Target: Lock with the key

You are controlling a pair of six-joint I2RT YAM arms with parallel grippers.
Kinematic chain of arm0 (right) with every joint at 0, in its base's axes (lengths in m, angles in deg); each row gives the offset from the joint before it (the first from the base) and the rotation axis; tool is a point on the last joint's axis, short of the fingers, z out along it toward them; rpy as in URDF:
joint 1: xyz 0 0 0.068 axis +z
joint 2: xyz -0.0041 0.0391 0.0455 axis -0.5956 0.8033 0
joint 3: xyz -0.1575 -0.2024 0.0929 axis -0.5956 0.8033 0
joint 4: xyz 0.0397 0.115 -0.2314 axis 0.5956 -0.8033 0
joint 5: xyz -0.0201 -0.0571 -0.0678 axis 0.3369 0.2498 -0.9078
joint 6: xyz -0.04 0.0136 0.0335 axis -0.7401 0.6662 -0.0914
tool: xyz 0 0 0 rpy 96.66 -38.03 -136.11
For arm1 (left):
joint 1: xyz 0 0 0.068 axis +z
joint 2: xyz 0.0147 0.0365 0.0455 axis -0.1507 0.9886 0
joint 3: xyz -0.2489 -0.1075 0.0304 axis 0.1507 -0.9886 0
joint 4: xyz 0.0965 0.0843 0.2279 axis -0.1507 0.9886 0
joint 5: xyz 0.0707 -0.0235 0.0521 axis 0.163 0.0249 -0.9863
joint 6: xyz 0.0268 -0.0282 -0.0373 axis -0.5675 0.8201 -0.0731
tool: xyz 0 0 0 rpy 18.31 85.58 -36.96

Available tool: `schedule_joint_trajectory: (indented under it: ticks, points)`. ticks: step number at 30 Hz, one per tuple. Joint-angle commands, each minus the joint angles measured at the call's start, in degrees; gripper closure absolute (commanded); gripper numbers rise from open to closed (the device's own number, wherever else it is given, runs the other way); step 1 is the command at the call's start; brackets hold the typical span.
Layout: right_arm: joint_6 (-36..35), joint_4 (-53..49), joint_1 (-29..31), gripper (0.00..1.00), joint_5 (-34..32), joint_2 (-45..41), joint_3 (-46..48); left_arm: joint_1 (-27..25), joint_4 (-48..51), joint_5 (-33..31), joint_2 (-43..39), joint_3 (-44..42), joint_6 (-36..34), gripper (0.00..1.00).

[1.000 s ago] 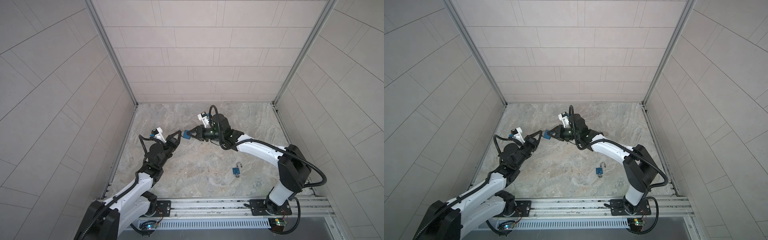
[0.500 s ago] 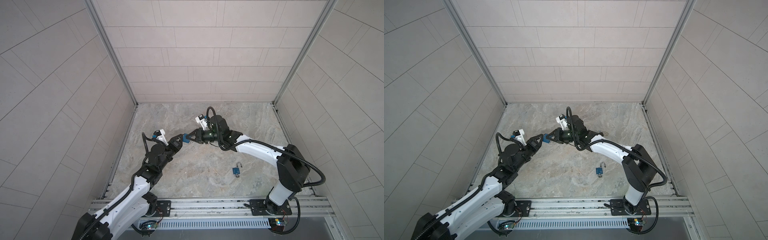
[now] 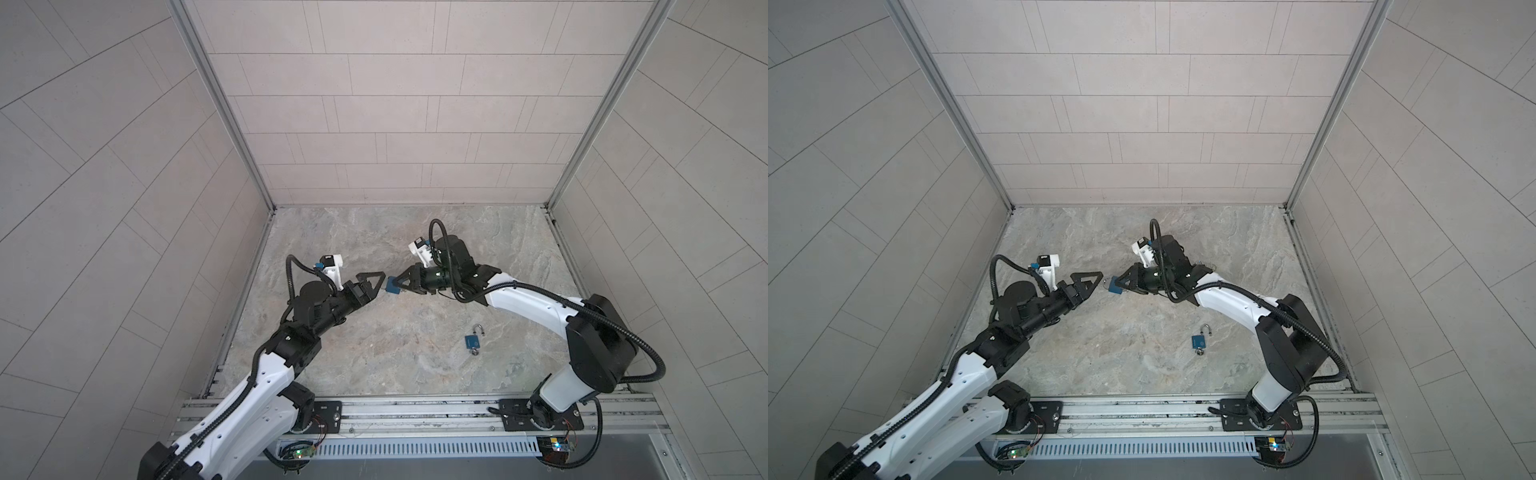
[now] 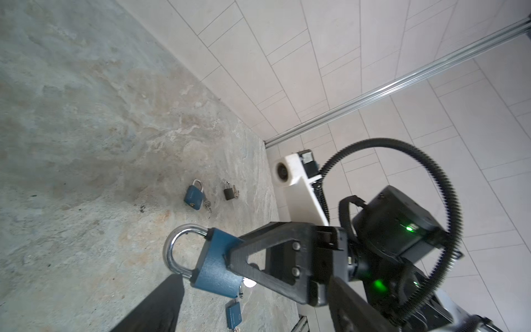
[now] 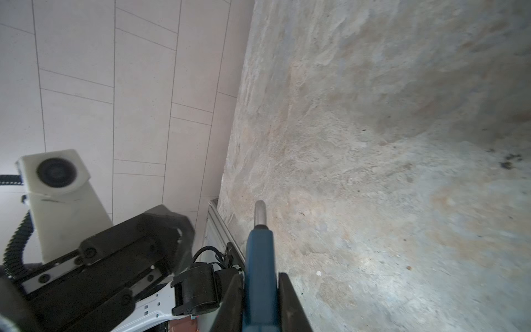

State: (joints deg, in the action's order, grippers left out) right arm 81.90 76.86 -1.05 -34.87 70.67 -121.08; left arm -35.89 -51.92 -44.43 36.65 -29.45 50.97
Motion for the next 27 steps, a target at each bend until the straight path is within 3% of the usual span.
schedule_joint_trajectory:
  ticks: [1, 8, 18, 27]
  points:
    - [-1.27, 0.83, -1.21, 1.0, 2.4, -3.71, 0.66, 0.36, -2.7, 0.81, -2.47, -1.8, -0.96, 0.12]
    - [-0.87, 0.54, -1.86, 1.0, 5.25, -5.98, 1.51, 1.2, 0.31, 5.34, 0.83, -0.79, -3.64, 0.12]
    - [-0.34, 0.71, -2.06, 1.0, 6.43, -8.94, 2.73, 1.76, -24.65, 15.43, 19.6, -2.54, 6.58, 0.16]
    - [0.08, 1.89, -2.6, 1.0, 7.27, -9.35, 4.18, 2.04, -30.29, 16.94, 21.7, -3.2, 8.54, 0.25]
